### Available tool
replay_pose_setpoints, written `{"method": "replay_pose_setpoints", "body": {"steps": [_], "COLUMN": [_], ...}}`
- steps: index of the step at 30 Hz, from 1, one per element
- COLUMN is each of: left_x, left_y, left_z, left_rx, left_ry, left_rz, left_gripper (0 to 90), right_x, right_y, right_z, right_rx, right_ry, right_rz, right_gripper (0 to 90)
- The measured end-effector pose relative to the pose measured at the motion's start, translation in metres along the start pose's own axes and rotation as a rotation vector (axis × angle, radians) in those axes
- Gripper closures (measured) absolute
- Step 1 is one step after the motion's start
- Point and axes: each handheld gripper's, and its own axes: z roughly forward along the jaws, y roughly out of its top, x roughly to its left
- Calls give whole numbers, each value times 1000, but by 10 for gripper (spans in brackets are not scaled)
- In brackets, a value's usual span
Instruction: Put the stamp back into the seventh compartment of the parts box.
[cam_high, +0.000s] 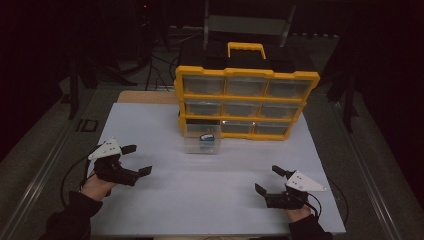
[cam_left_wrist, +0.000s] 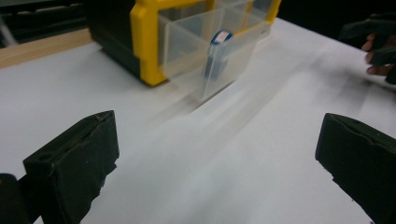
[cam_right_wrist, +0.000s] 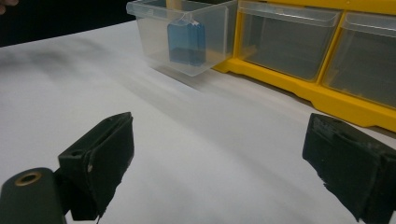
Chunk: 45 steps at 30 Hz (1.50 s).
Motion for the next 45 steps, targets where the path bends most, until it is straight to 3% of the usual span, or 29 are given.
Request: {"method": "replay_pose_setpoints", "body": {"steps": [8, 18, 24, 25, 28, 34, 40, 45], "left_x": [-6, -16, -21, -24, -27, -30, -38, -39], "left_y": [-28, -45, -52, -55, -57, -63, -67, -68], "left_z": [-7, -9, -10, -10, -9, -7, -4, -4], "left_rx": [-2, -11, -47, -60, -39, -54, -69, -94], "left_ry": [53, 99, 140, 150, 167, 182, 243, 273], "left_rz": [-11, -8, -22, -41, -32, -58, -31, -39], "left_gripper": [4, 4, 4, 4, 4, 4, 4, 4], "right_x": [0, 0, 0, 0, 0, 0, 0, 1], "right_y": [0, 0, 0, 0, 0, 1, 1, 0], "right_z": [0, -1, -1, -1, -1, -1, -2, -1], "right_rx": [0, 0, -1, -3, -3, -5, -5, -1], "right_ry": [-1, -1, -1, -2, -1, 1, 1, 5], "right_rz": [4, 3, 1, -4, -3, -6, -5, -2], "right_gripper": [88, 88, 88, 88, 88, 88, 88, 88]}}
